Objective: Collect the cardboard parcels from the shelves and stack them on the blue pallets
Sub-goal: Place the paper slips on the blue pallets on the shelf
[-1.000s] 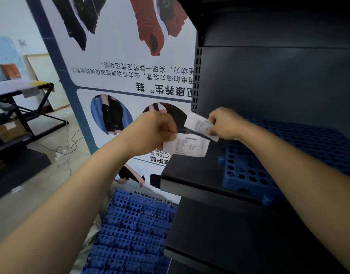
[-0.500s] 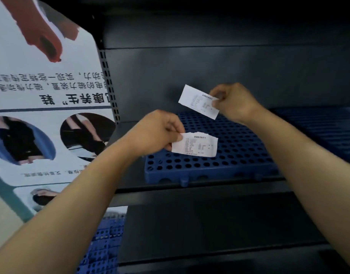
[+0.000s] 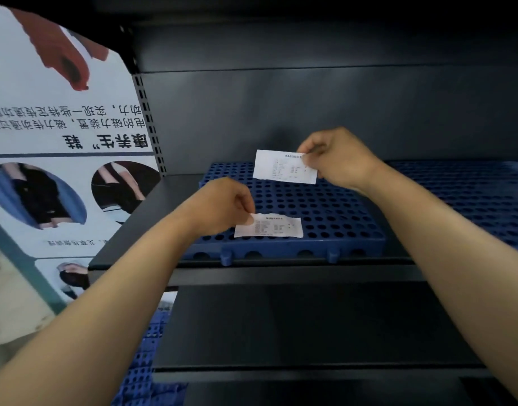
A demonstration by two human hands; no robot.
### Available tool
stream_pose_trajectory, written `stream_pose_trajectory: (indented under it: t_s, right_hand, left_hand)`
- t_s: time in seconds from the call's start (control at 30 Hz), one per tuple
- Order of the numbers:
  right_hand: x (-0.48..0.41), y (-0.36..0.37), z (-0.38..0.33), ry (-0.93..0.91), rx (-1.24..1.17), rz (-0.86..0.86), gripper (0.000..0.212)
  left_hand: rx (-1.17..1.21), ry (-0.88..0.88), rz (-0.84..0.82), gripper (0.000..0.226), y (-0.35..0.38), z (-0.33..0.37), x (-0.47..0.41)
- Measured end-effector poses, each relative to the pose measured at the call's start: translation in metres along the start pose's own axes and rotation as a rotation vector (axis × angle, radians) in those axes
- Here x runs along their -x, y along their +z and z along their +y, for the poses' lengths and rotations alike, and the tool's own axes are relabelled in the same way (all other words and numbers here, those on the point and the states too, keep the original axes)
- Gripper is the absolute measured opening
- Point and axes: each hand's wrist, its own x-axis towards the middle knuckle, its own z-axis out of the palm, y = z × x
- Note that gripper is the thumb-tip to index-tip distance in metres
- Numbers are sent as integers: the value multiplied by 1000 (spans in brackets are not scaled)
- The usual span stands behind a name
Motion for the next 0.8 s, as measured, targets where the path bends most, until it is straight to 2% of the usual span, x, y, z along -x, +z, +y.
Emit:
stream_pose_trajectory:
  t_s: [0.33, 0.57, 0.8]
  right_hand:
    - [7, -3, 5, -40, -23, -23, 15]
    - [7, -3, 6, -23, -27, -24, 15]
    - [7, -13, 10, 7, -12, 29, 17]
  left_hand:
    - [-23, -47, 43, 14, 3, 3, 8]
    - [-6, -34, 44, 10, -1, 2, 8]
    - [3, 85, 148, 7, -12, 17, 4]
